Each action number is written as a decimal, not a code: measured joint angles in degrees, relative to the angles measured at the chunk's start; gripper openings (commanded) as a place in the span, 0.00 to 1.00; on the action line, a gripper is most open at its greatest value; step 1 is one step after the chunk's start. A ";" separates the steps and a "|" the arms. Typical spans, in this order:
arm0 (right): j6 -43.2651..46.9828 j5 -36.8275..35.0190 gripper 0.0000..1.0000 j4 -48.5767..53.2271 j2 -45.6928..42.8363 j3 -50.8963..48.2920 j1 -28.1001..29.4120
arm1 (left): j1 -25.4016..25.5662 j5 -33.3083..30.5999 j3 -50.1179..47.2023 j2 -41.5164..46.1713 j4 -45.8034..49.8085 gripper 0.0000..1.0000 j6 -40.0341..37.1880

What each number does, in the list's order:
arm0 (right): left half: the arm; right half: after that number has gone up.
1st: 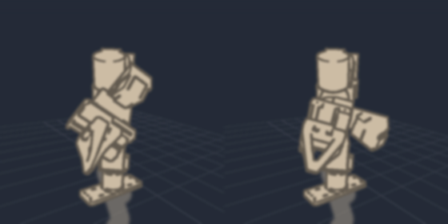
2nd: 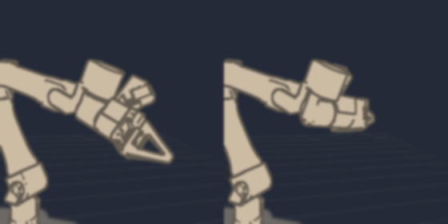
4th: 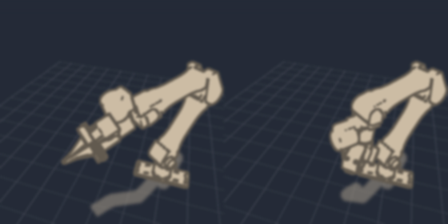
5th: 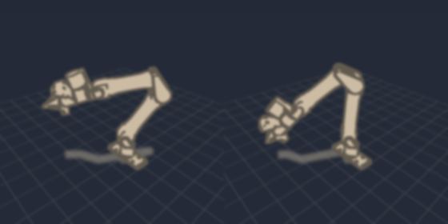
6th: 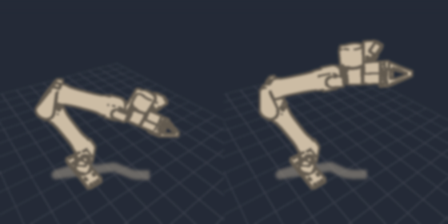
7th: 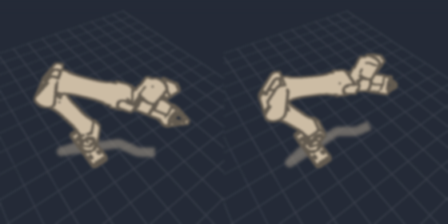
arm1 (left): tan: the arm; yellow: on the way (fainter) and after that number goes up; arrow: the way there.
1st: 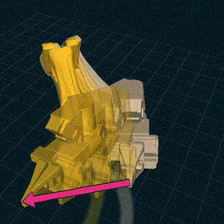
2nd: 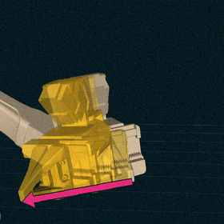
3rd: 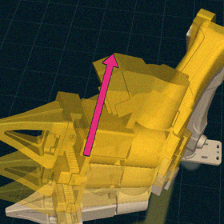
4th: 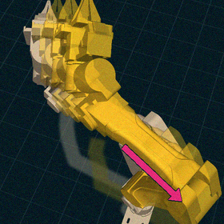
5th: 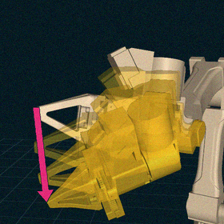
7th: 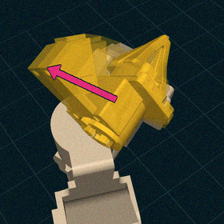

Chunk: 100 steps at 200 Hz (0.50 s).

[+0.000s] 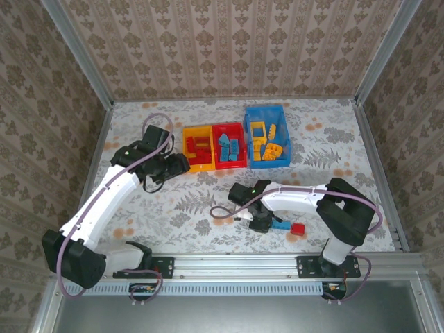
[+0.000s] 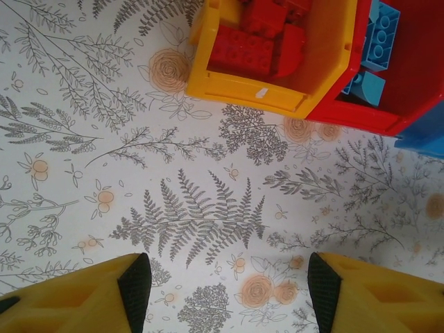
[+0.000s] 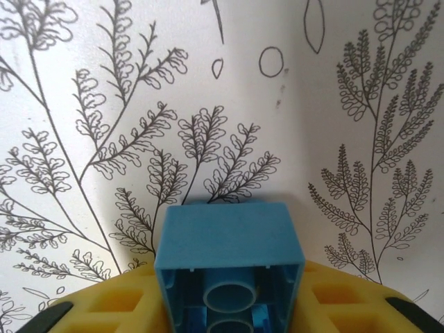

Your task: Sort the legos into containers by color

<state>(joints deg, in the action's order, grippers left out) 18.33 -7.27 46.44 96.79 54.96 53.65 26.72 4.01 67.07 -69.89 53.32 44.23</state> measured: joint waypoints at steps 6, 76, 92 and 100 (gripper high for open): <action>-0.09 0.00 0.32 0.02 -0.04 0.02 0.00 | 0.13 0.13 -0.07 0.00 -0.17 0.64 0.04; -4.92 0.74 0.29 -1.44 -8.76 3.52 -12.52 | 5.25 2.19 1.53 -1.38 -5.38 0.64 -0.74; -6.84 1.55 0.29 -3.04 -12.59 7.61 -18.88 | 7.48 2.82 3.87 -3.54 -7.52 0.63 -1.66; -8.31 1.73 0.28 -4.04 -13.46 9.99 -21.86 | 8.55 3.13 5.05 -4.79 -8.74 0.63 -2.23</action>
<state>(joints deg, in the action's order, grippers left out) 10.02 -5.54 42.39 83.33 64.95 31.79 35.27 7.14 72.12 -74.67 44.58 42.00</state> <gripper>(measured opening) 0.337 0.632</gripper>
